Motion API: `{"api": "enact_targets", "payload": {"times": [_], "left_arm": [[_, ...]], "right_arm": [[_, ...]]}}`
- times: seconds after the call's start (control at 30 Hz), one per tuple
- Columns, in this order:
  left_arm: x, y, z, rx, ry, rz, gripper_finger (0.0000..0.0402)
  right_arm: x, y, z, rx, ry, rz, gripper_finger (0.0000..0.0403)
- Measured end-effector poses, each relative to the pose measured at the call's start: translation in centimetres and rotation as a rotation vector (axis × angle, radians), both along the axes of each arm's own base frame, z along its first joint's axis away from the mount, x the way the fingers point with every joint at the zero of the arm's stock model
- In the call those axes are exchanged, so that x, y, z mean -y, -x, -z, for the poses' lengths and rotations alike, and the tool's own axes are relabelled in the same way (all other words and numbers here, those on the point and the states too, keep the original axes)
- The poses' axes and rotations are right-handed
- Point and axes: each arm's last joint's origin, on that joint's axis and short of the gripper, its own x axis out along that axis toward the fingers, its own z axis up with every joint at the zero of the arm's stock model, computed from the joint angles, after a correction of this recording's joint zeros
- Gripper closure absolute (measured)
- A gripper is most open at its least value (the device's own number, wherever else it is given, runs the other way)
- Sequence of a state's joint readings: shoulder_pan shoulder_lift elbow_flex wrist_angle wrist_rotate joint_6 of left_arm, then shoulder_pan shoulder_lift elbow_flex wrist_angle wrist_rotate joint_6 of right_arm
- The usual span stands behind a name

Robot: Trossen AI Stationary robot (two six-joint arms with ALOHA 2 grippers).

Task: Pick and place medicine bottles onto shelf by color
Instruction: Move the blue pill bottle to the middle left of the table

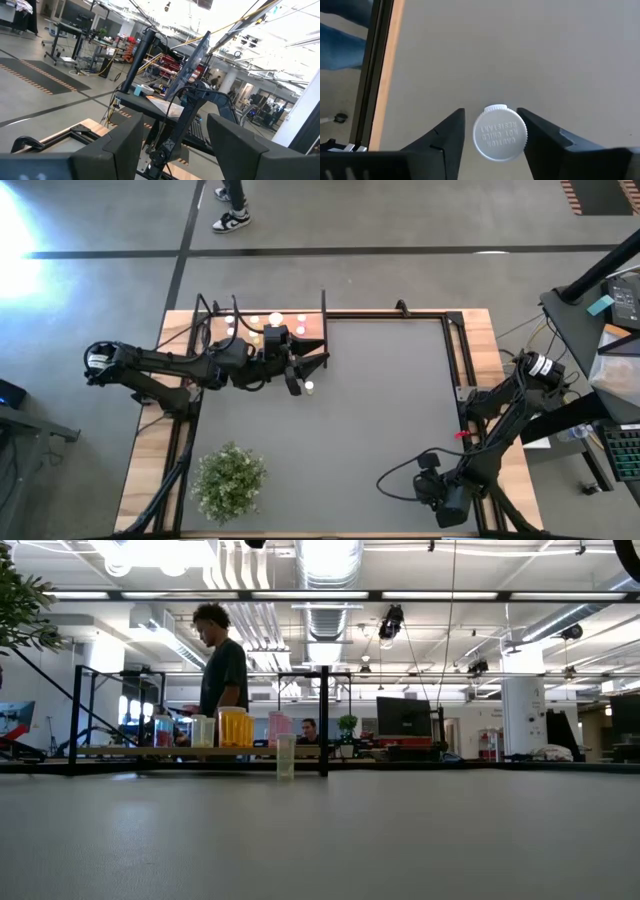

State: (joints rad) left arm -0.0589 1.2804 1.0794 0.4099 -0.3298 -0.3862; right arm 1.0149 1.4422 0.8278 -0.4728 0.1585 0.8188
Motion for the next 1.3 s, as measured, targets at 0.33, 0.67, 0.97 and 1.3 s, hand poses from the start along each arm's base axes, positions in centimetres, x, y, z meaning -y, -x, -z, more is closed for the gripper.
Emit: {"api": "enact_targets", "payload": {"times": [0.33, 0.67, 0.97, 1.3], "left_arm": [[0.0, 0.0, 0.0, 0.0, 0.0, 0.0, 0.0198], [0.1, 0.0, 0.0, 0.001, -0.006, 0.036, 0.0198], [0.6, 0.0, -0.1, 0.02, 0.045, 0.159, 0.0198], [0.8, 0.0, -0.1, 0.018, 0.034, 0.223, 0.0198]], "right_arm": [[-0.1, -0.1, 0.0, -0.001, -0.018, 0.027, 0.0269], [-0.1, -0.2, -0.3, -0.001, -0.049, 0.071, 0.0271], [0.8, -1.9, -0.8, 0.009, -0.118, 0.195, 0.0271], [0.5, -2.0, -1.0, -0.034, -0.213, 0.304, 0.0271]]}}
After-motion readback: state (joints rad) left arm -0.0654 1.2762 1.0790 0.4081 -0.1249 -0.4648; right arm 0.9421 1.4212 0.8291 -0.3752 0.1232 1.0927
